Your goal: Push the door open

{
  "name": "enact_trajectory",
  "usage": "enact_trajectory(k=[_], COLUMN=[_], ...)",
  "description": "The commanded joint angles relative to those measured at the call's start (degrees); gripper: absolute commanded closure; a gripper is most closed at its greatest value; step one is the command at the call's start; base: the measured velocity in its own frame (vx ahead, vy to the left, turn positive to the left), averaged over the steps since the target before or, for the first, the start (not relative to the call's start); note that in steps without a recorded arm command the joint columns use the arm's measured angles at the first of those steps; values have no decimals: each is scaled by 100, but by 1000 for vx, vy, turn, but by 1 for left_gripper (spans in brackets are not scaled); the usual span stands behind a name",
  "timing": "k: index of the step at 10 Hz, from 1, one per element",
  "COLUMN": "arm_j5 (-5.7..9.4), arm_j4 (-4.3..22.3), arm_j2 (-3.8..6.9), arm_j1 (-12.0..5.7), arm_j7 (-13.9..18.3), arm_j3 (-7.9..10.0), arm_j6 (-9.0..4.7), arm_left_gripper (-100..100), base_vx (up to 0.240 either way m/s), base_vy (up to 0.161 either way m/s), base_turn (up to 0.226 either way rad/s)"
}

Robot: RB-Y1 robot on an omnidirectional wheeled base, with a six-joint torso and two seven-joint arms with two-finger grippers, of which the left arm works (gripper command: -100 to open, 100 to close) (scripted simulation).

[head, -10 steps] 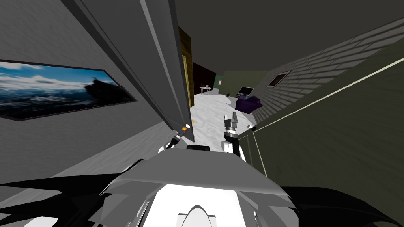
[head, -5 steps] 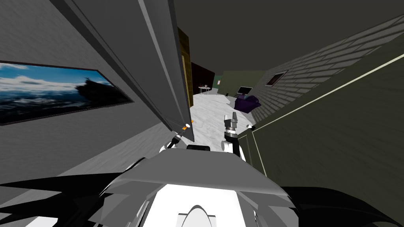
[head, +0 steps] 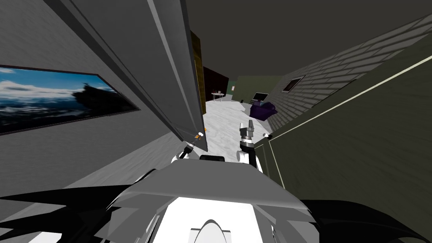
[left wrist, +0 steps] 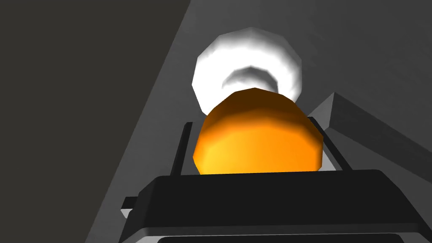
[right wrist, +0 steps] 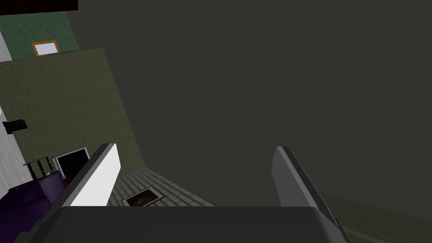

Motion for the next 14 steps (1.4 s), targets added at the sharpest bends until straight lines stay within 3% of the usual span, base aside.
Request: enact_trajectory(k=[1,6,9,13,14], arm_j5=[130,344,421,653,562], arm_j4=[-19,17,30,68,65], arm_j2=[-3,-92,-124,-220,-152], arm_j1=[-35,-88,-106,-163,-111], arm_j7=[286,1013,1275,1950,1623], arm_j3=[94,179,210,302,309], arm_j6=[0,42,57,103,54], arm_left_gripper=[100,100,100,100,-100], base_vx=[43,31,28,36,6], base_vy=[-5,0,2,5,-17], base_turn=[-52,-31,-25,-32,12])
